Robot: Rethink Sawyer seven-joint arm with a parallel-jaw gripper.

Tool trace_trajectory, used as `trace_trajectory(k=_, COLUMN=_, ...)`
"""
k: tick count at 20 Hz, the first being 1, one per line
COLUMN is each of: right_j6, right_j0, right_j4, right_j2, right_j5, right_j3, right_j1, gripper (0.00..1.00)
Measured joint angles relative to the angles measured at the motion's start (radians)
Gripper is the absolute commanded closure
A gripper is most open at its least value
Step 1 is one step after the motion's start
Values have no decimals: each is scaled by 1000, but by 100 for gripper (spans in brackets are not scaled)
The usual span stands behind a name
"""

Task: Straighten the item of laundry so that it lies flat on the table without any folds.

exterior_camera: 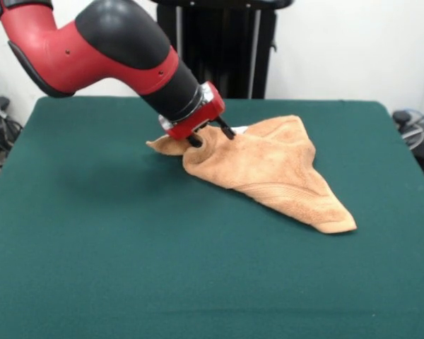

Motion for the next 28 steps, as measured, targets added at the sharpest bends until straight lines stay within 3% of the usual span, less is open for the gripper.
trace_trajectory(k=19, right_j6=0, right_j0=-9, right_j4=0, right_j2=0, right_j5=0, right_j3=0, right_j1=3, gripper=0)
trace_trajectory(k=28, right_j6=-2, right_j0=-137, right_j4=0, right_j2=62, right_j5=-12, right_j3=26, right_j1=52, gripper=0)
